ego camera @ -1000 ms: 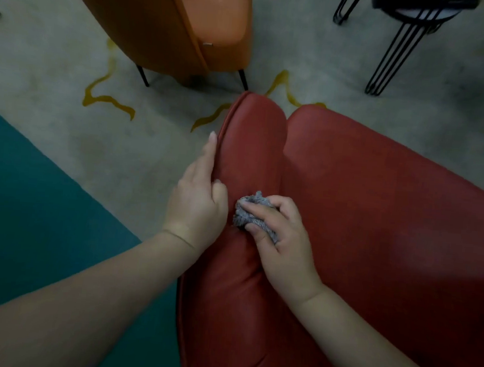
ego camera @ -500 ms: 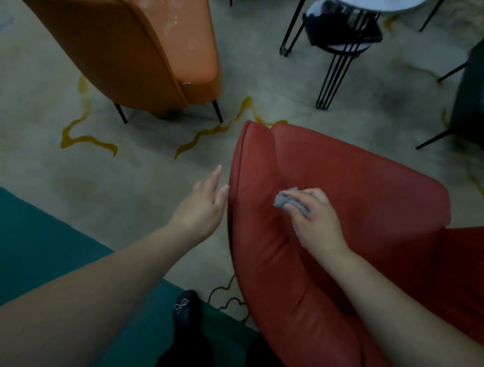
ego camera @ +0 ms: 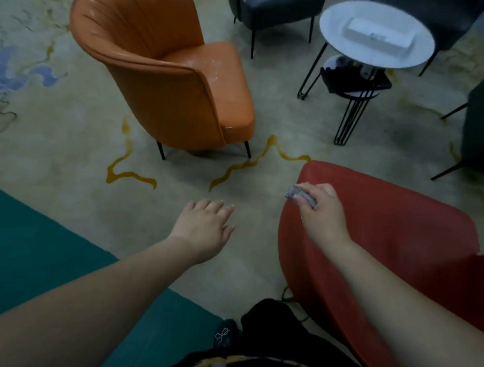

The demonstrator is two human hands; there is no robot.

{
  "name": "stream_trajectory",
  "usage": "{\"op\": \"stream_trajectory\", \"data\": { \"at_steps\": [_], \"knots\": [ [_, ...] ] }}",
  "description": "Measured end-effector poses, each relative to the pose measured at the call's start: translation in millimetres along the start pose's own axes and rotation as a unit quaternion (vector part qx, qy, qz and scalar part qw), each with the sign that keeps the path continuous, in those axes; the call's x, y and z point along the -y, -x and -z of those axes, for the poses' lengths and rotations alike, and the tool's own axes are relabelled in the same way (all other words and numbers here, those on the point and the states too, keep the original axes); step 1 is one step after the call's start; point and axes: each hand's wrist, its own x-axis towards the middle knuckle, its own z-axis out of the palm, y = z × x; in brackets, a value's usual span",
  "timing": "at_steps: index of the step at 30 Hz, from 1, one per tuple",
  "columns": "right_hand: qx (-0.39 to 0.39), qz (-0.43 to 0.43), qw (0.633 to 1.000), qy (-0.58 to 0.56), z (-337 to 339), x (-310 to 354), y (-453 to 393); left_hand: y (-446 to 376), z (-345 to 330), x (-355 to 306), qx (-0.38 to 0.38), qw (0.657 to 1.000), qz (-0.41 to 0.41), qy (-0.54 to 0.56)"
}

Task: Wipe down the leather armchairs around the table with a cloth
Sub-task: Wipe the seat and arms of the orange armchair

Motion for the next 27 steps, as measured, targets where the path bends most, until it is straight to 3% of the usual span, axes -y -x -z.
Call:
{"op": "stream_trajectory", "data": {
  "at_steps": [10,27],
  "knots": [
    [0.038,-0.006,0.999,0.012,-55,11,-98,-76,10,66,0.02,0.999,0.04,0.008],
    [0.039,-0.051,0.998,0.009,-100,-7,-308,-287,82,141,0.047,0.999,0.007,0.004]
  ]
}}
